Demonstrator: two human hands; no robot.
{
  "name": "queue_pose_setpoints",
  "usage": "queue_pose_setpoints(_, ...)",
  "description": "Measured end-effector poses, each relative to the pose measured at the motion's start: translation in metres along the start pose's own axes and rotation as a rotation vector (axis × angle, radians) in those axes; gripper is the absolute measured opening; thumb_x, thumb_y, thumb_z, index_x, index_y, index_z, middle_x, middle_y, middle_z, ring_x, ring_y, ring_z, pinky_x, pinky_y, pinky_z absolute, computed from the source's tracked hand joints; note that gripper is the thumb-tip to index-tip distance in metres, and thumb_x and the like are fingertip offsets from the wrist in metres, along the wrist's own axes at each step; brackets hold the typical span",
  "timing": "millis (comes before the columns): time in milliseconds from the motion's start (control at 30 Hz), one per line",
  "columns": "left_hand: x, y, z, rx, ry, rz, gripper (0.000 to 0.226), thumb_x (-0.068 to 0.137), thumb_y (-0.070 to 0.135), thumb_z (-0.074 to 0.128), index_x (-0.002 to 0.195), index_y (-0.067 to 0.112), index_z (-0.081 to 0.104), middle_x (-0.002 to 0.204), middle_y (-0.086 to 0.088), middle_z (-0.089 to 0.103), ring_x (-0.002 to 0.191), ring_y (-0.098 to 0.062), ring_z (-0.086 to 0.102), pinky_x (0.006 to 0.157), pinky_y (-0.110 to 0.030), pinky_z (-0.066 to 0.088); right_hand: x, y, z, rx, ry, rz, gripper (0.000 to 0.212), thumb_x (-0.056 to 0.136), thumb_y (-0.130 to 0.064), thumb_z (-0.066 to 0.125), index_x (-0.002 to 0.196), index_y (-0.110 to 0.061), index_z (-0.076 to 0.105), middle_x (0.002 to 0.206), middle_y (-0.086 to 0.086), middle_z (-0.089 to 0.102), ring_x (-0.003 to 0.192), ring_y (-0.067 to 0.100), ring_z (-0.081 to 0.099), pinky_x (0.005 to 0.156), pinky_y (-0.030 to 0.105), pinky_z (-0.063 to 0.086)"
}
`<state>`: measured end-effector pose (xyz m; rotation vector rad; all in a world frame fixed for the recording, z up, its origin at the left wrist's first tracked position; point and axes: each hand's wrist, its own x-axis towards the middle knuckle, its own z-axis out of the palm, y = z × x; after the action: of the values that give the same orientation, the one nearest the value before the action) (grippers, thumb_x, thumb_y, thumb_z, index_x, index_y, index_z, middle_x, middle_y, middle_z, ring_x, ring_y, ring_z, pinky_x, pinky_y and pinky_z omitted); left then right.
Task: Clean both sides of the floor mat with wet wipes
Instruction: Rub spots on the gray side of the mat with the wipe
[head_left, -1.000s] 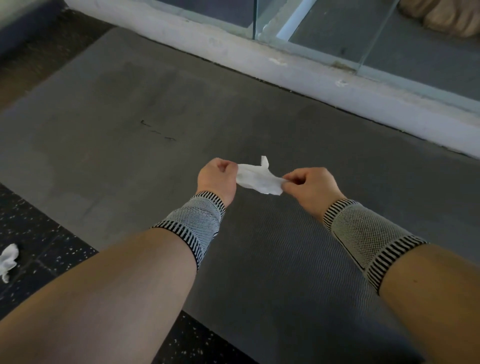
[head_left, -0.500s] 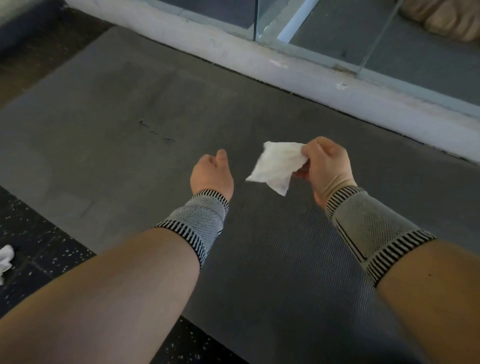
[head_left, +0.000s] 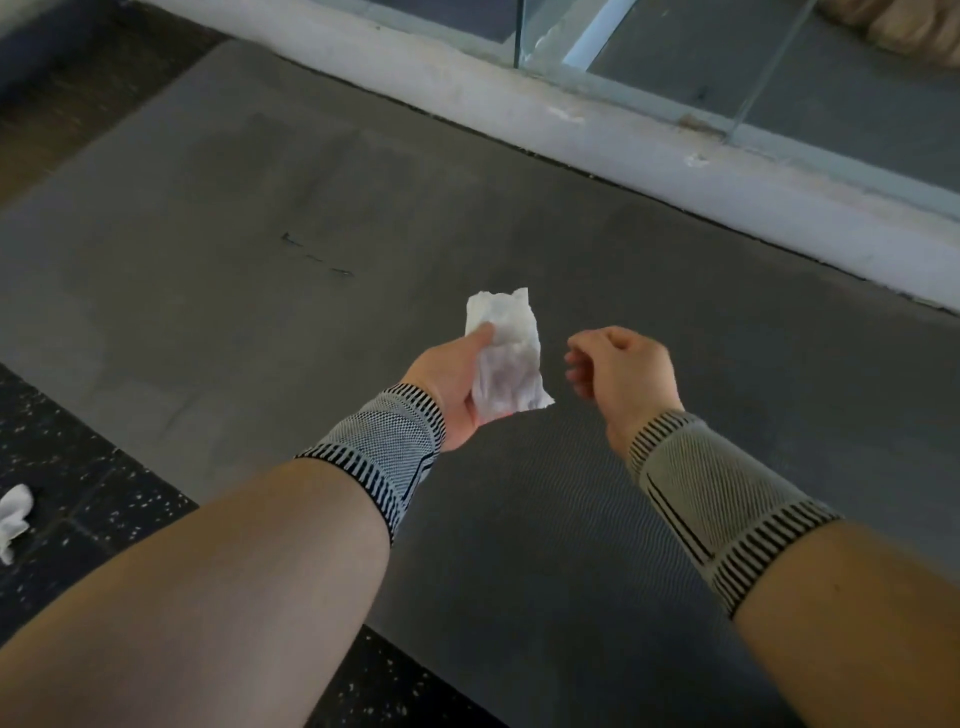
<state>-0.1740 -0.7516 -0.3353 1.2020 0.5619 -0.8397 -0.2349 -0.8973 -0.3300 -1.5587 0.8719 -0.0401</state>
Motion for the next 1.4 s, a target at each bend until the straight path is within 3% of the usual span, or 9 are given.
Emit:
queue_pose_setpoints(133,-0.002,-0.006,0.007,0.108,-0.036,-0.014,0.043,0.096,0.035,0.057,0.128,0.006,0.054,0.126,-0.019,0.062,0.113,-0.036,0.062,0.096,-0.048,0.051,0.002,-0.005,0.013,-0.054,-0.152,0.06,0.022,0.081,-0.03,0.068,0.071,-0.012,0.063,0.061,0.0,0.057,0.058,0.014,0.05,0.058,0.028,0.047)
queue_pose_setpoints(467,-0.002,-0.009,0.001,0.082,-0.076,-0.046,0.041,0.102,0.036,0.045,0.13,0.006,0.051,0.118,-0.013,0.067,0.104,-0.027,0.066,0.075,-0.042,0.055,0.008,-0.007,0.019,0.133,-0.156,0.096,0.018,0.086,-0.023,0.064,0.098,-0.012,0.058,0.103,0.015,0.066,0.094,0.035,0.067,0.076,0.054,0.056)
queue_pose_setpoints(667,-0.002,-0.003,-0.004,-0.079,-0.143,-0.073,0.04,0.102,0.04,0.039,0.123,0.008,0.052,0.112,-0.016,0.07,0.098,-0.03,0.069,0.079,-0.045,0.058,0.02,0.005,0.006,0.0,-0.041,0.062,0.011,0.085,-0.008,0.066,0.093,-0.011,0.06,0.082,0.007,0.065,0.046,0.01,0.06,0.051,0.025,0.051)
queue_pose_setpoints(800,-0.003,-0.003,-0.004,-0.108,-0.177,-0.101,0.04,0.101,0.039,0.042,0.128,0.011,0.05,0.113,-0.015,0.07,0.101,-0.032,0.069,0.082,-0.047,0.057,0.021,0.013,0.0,0.004,0.078,0.318,0.027,0.089,-0.032,0.059,0.09,-0.006,0.063,0.065,0.004,0.067,0.051,0.014,0.059,0.059,0.031,0.051)
queue_pose_setpoints(900,-0.002,-0.002,-0.009,-0.106,-0.203,-0.124,0.044,0.099,0.043,0.045,0.13,0.012,0.05,0.116,-0.016,0.068,0.102,-0.033,0.068,0.079,-0.047,0.058,0.017,0.008,-0.003,0.121,-0.268,0.535,0.057,0.079,-0.06,0.058,0.102,-0.008,0.063,0.094,0.007,0.07,0.088,0.024,0.065,0.083,0.043,0.05)
queue_pose_setpoints(967,-0.002,-0.004,-0.01,-0.066,-0.206,-0.142,0.046,0.096,0.046,0.049,0.127,0.011,0.053,0.114,-0.017,0.069,0.101,-0.034,0.068,0.082,-0.048,0.057,0.014,0.005,-0.003,0.251,-0.417,0.478,0.051,0.079,-0.045,0.066,0.111,-0.006,0.063,0.108,0.011,0.069,0.099,0.029,0.065,0.087,0.047,0.05)
queue_pose_setpoints(1100,0.001,-0.008,-0.007,0.083,-0.017,-0.03,0.034,0.088,0.025,0.068,0.115,0.007,0.061,0.105,-0.016,0.071,0.096,-0.032,0.069,0.085,-0.047,0.057,0.019,0.001,-0.002,0.326,-0.287,0.278,0.028,0.085,-0.009,0.065,0.111,0.001,0.062,0.108,0.018,0.068,0.095,0.031,0.068,0.087,0.049,0.053)
queue_pose_setpoints(1233,0.006,-0.002,-0.011,0.057,0.071,0.047,0.019,0.087,0.015,0.068,0.104,0.007,0.065,0.104,-0.013,0.07,0.093,-0.026,0.07,0.079,-0.039,0.059,0.023,0.006,0.0,0.165,-0.14,0.131,0.017,0.086,-0.01,0.066,0.102,-0.01,0.063,0.104,0.012,0.069,0.089,0.024,0.07,0.08,0.045,0.057)
queue_pose_setpoints(1400,0.007,-0.004,-0.011,0.03,0.007,-0.002,0.028,0.086,0.013,0.07,0.112,0.007,0.063,0.109,-0.013,0.07,0.093,-0.024,0.068,0.073,-0.036,0.057,0.022,0.007,0.001,0.013,-0.02,-0.067,0.052,0.088,-0.031,0.062,0.137,-0.028,0.045,0.131,-0.01,0.05,0.11,0.013,0.059,0.093,0.036,0.051)
